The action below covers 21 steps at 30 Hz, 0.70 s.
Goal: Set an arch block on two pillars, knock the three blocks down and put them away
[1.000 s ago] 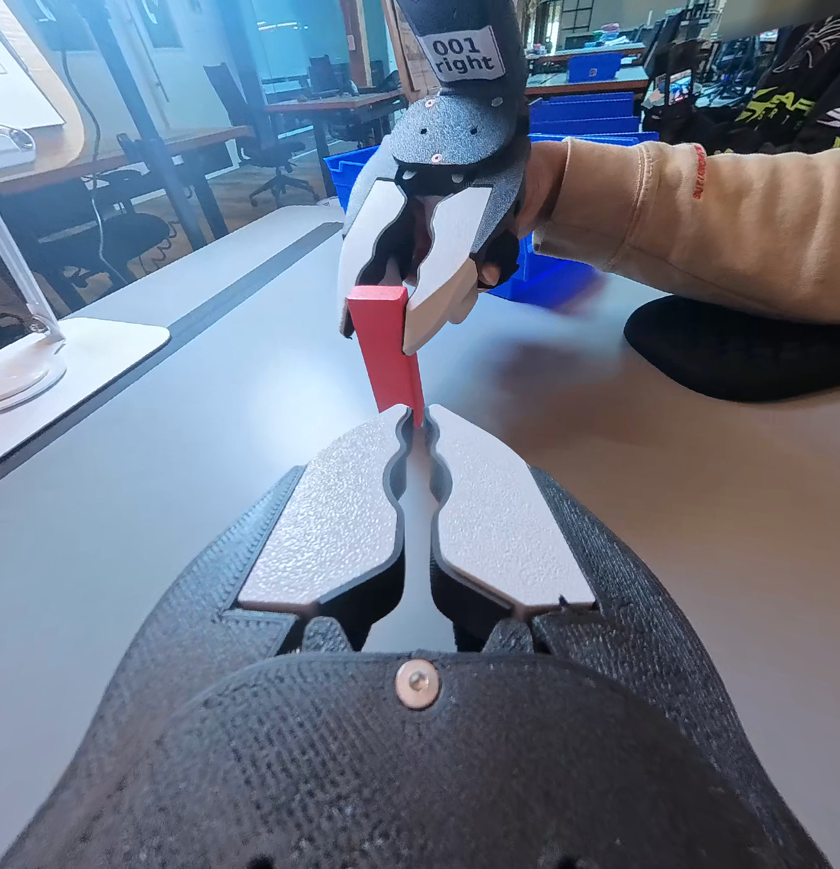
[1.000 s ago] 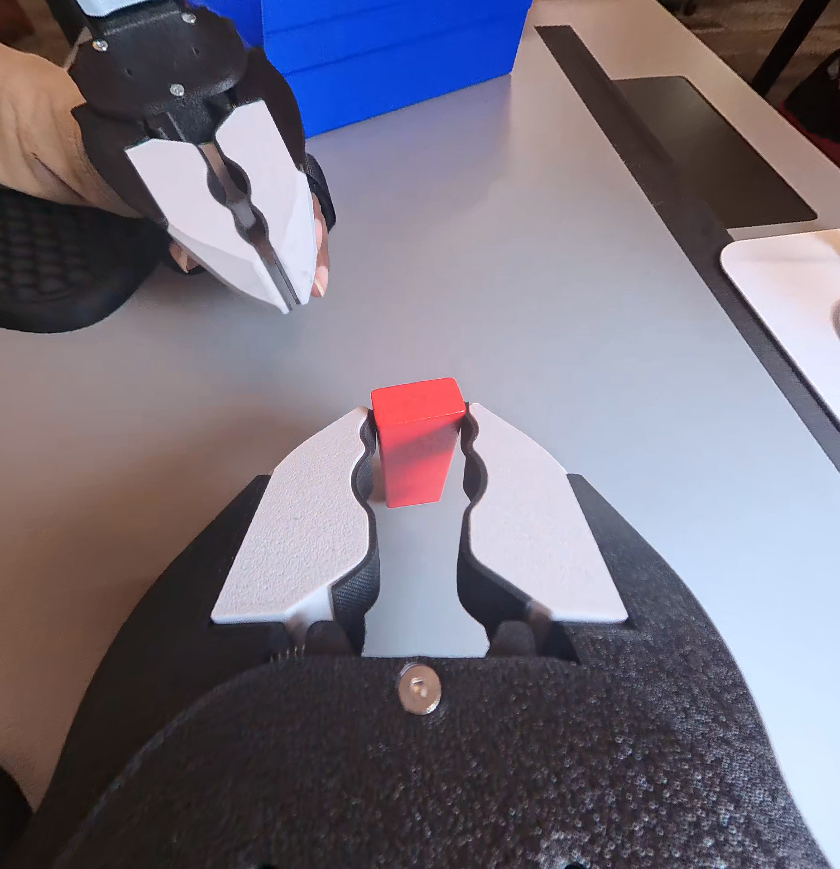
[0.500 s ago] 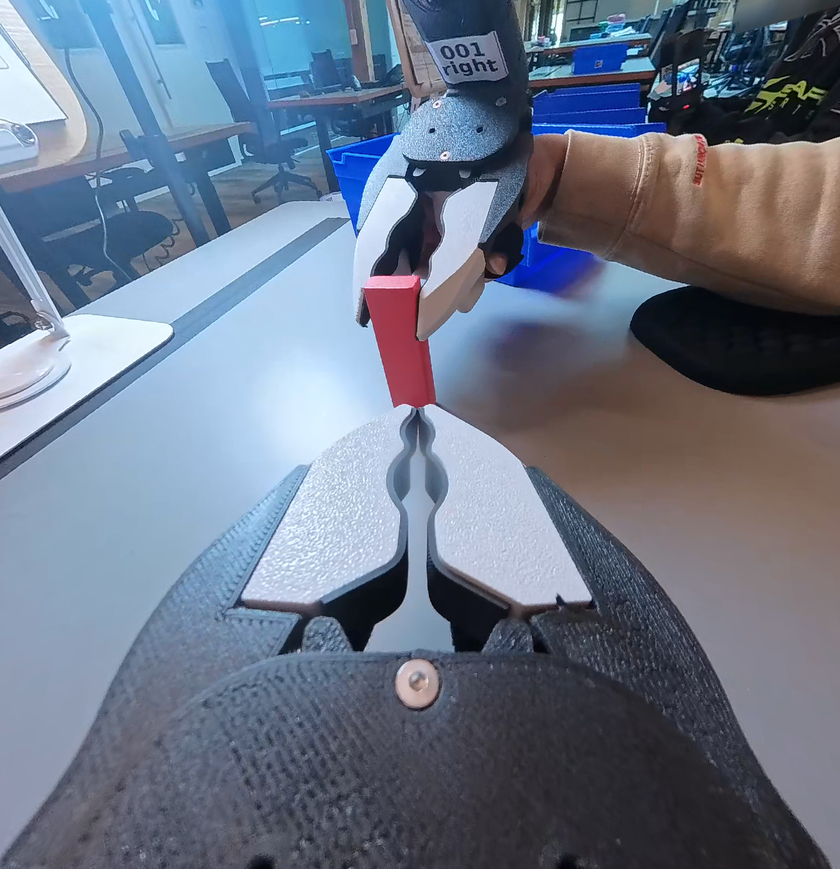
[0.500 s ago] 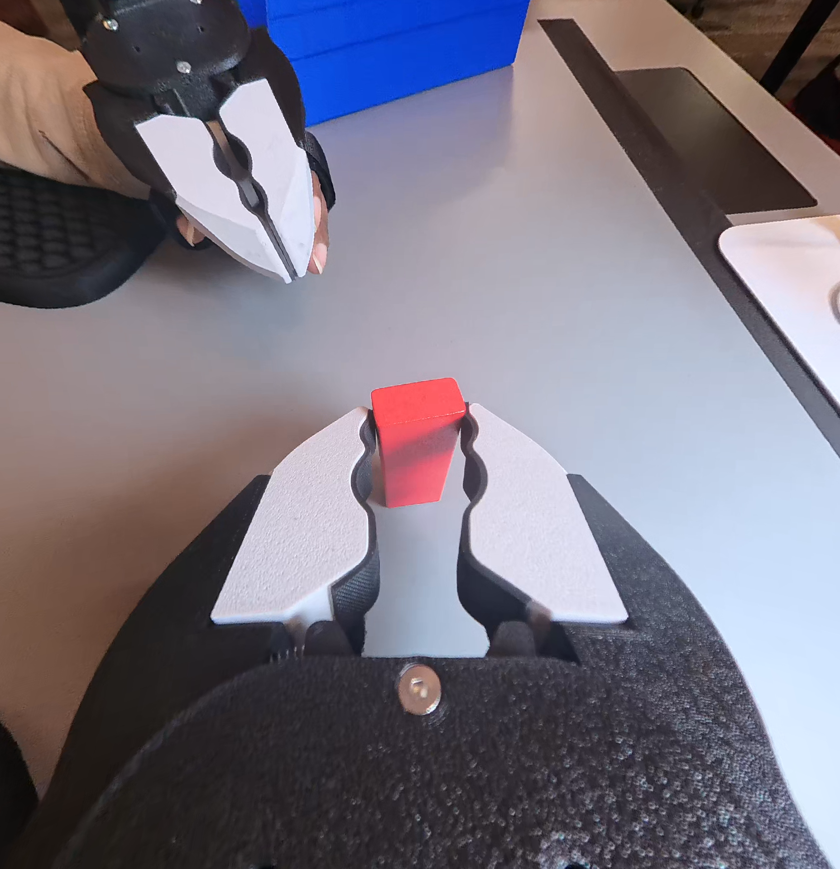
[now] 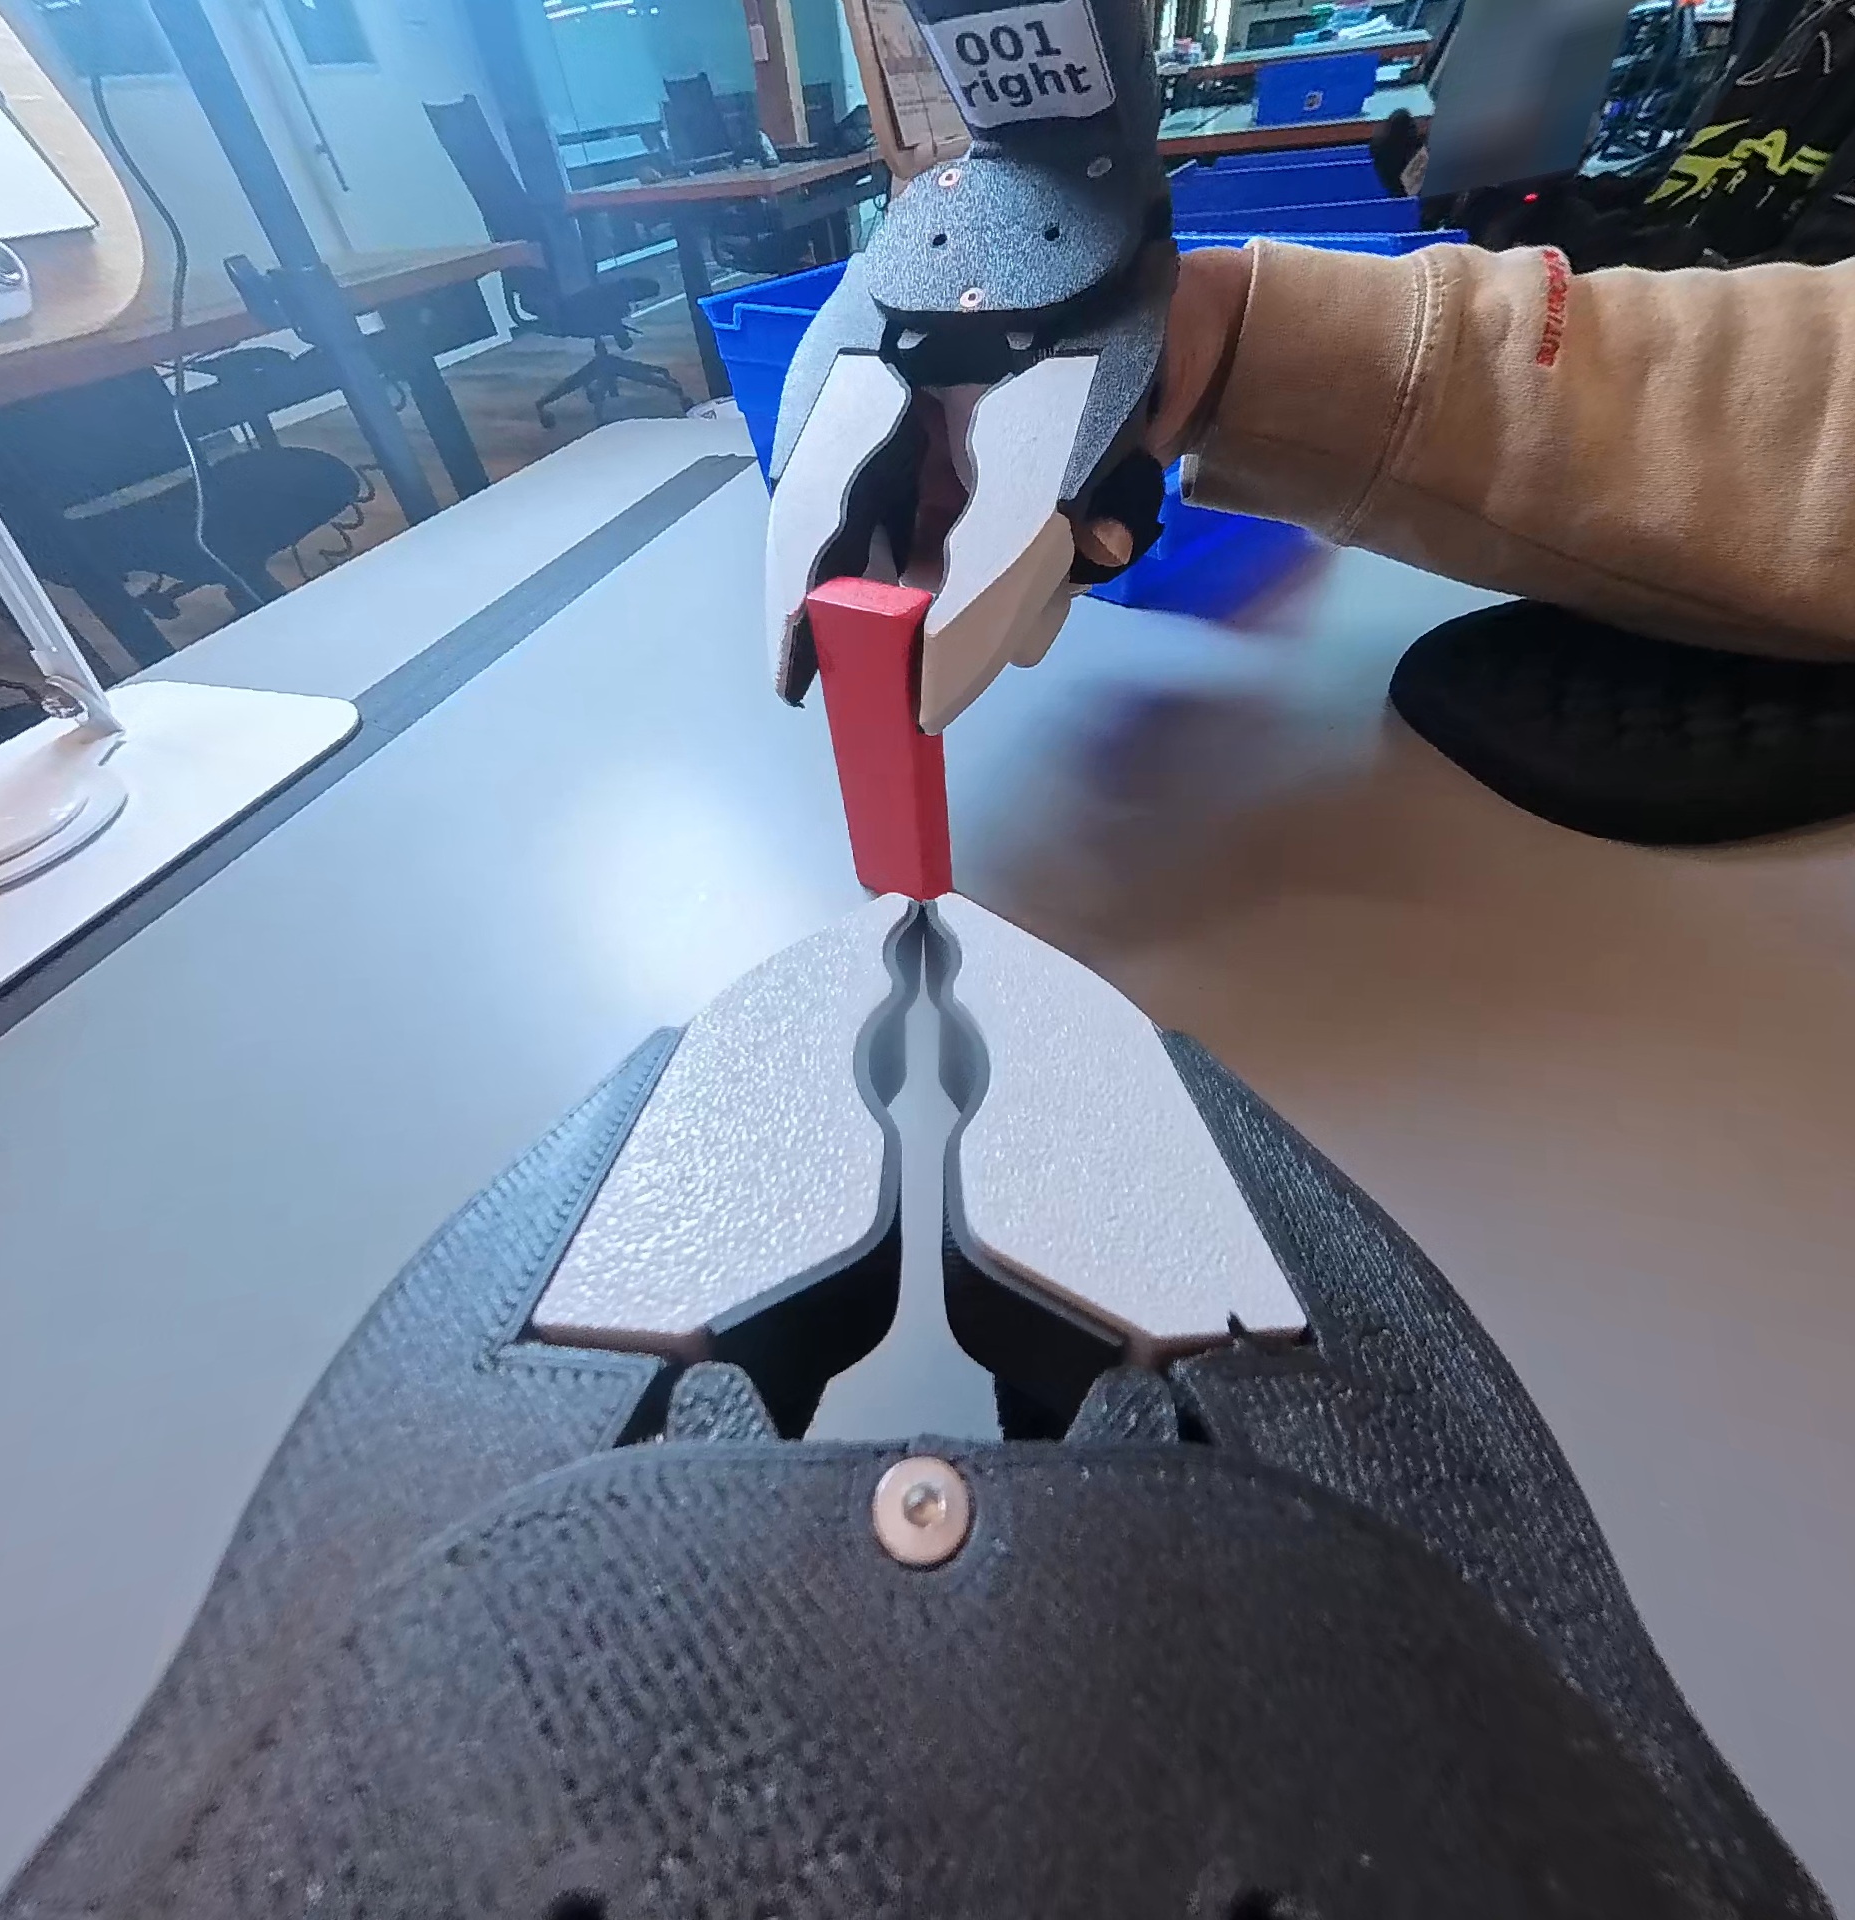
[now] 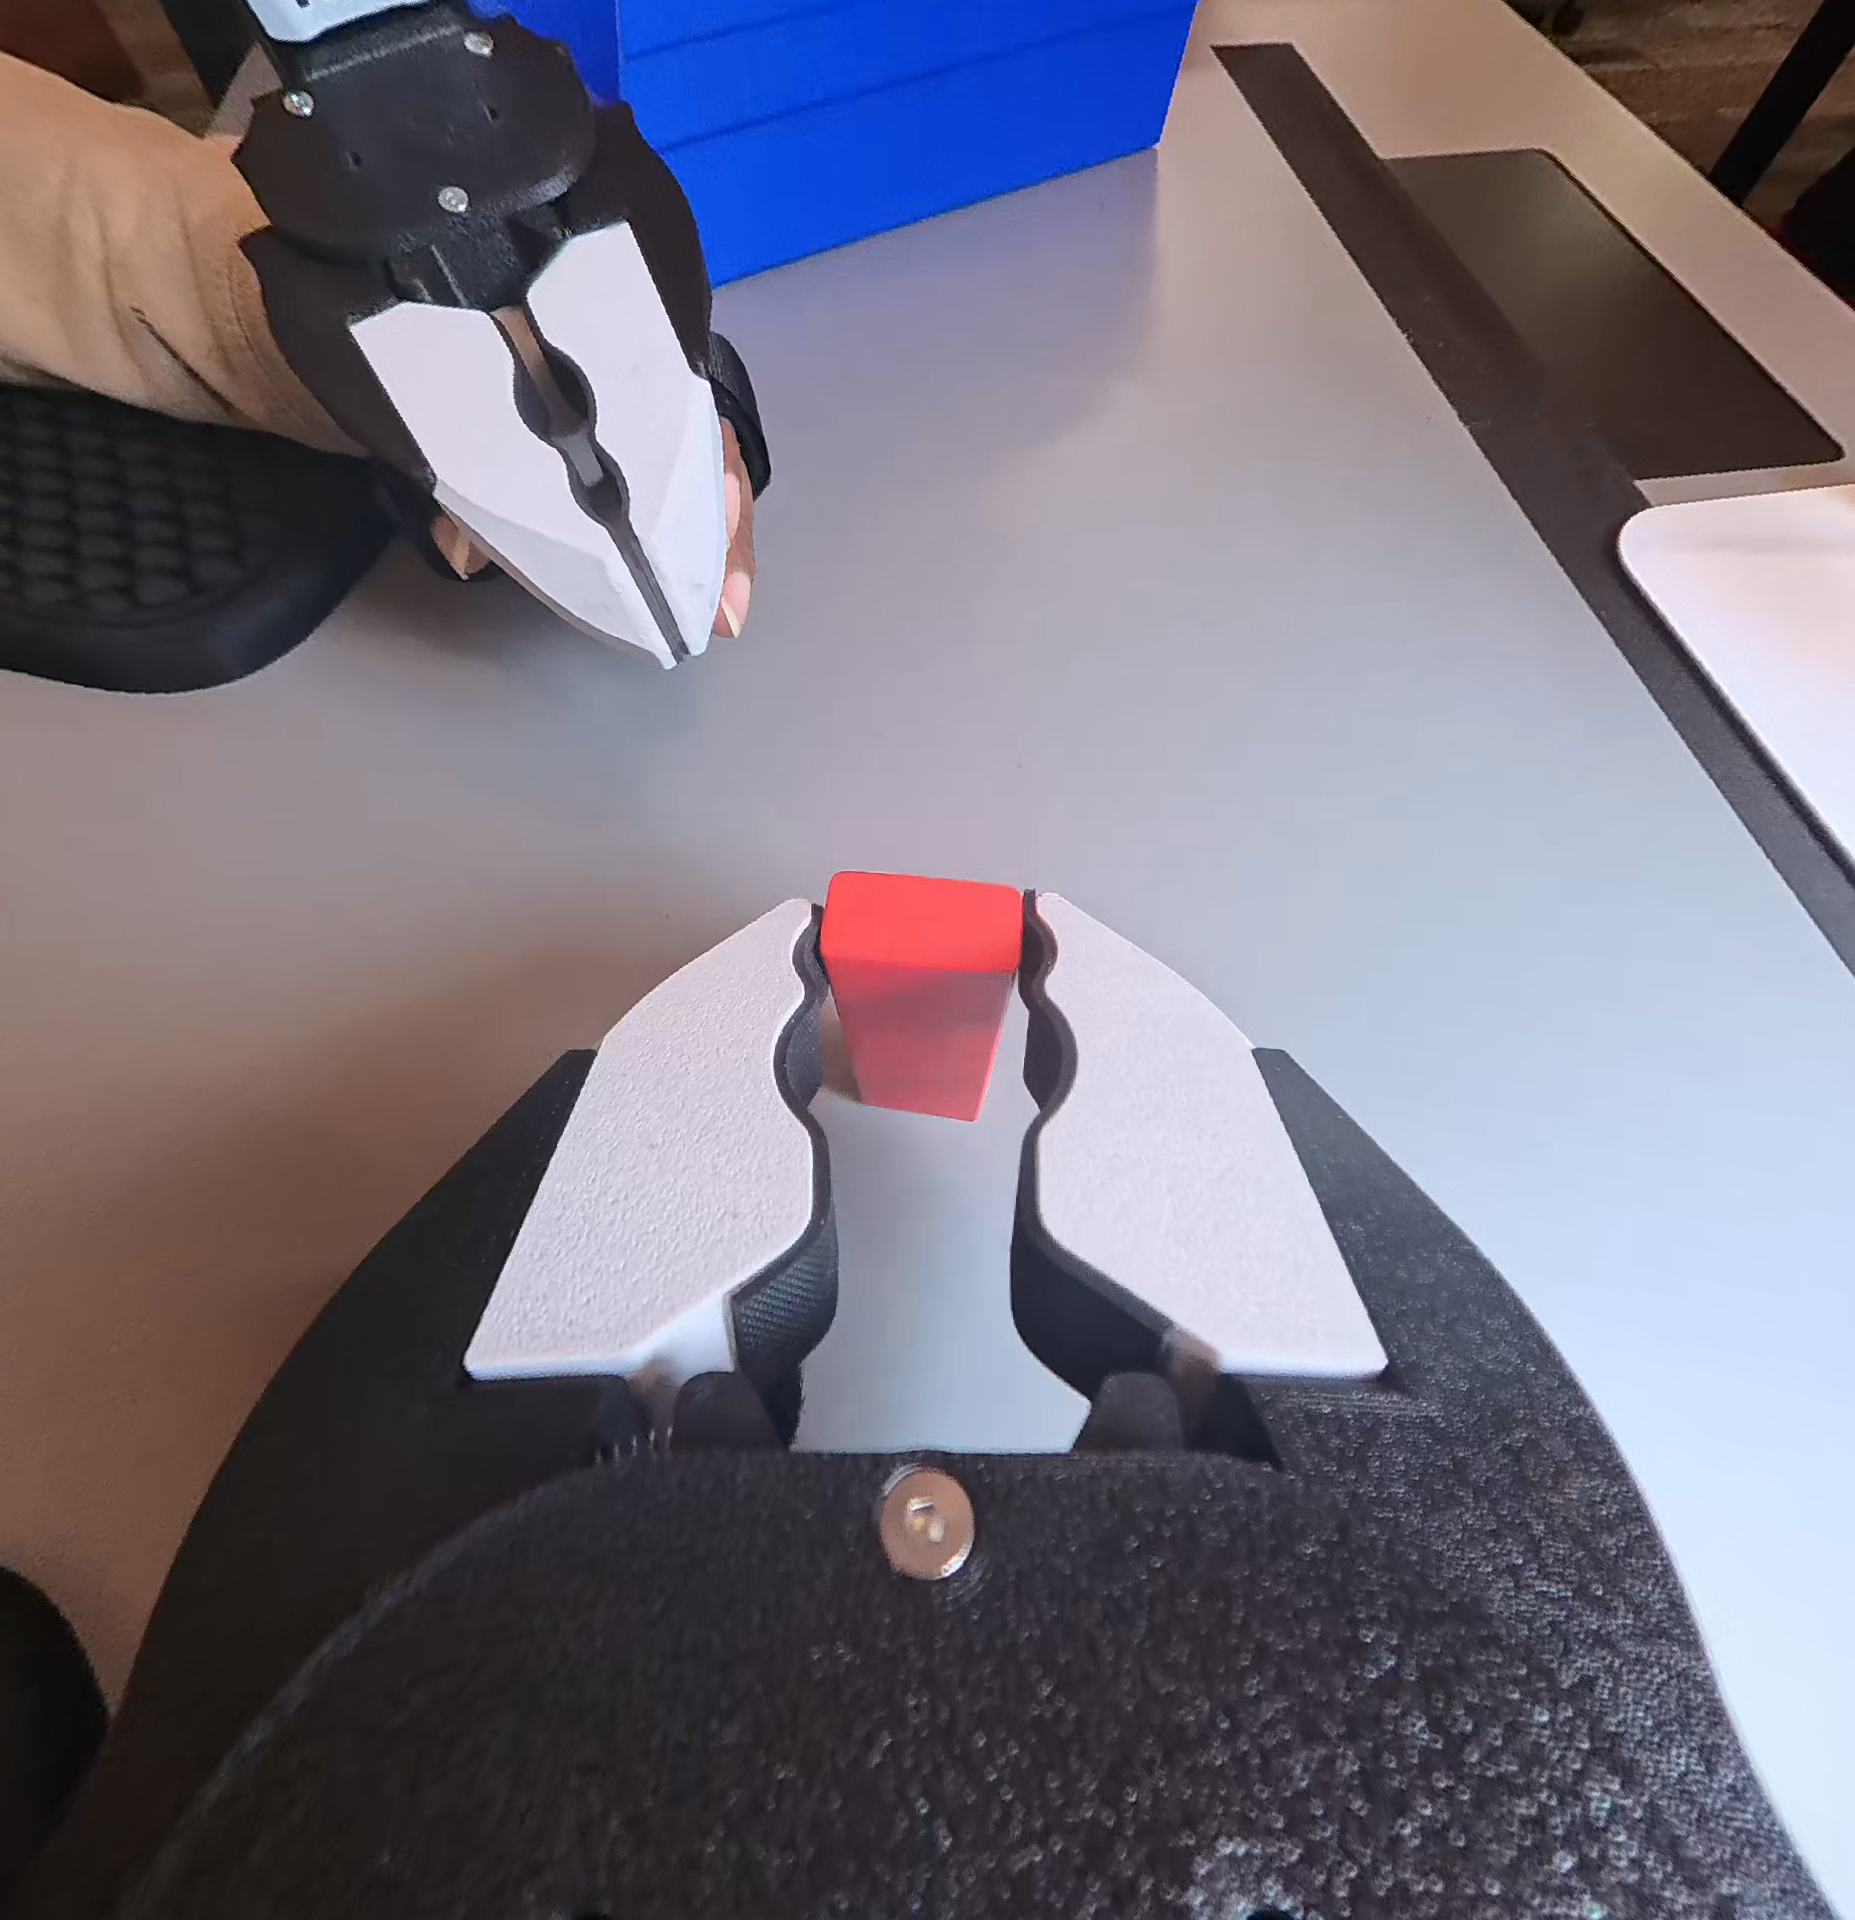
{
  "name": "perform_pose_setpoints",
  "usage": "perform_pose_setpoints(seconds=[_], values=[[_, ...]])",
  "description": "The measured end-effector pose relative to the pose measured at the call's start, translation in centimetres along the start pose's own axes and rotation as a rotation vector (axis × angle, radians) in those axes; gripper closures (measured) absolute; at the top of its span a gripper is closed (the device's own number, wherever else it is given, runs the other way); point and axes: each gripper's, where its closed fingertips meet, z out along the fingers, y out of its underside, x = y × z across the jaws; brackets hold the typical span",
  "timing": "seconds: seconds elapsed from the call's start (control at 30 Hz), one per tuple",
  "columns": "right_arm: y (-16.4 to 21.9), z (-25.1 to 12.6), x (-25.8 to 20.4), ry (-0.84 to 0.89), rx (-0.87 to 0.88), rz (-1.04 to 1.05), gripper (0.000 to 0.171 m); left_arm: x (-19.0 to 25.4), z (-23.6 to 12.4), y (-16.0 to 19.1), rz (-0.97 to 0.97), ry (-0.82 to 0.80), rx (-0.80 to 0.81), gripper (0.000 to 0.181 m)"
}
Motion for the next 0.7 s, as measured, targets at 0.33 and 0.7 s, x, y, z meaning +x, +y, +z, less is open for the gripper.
perform_pose_setpoints(seconds=[0.33, 0.7], values=[[-0.4, -0.3, -0.1, 0.012, -0.003, -0.016, 0.135, 0.0, 0.0, 0.1, -0.003, 0.001, -0.001, 0.181], [-0.7, -1.5, 0.5, 0.107, -0.123, 0.008, 0.114, 0.0, 0.1, 0.3, -0.001, 0.005, -0.009, 0.181]])
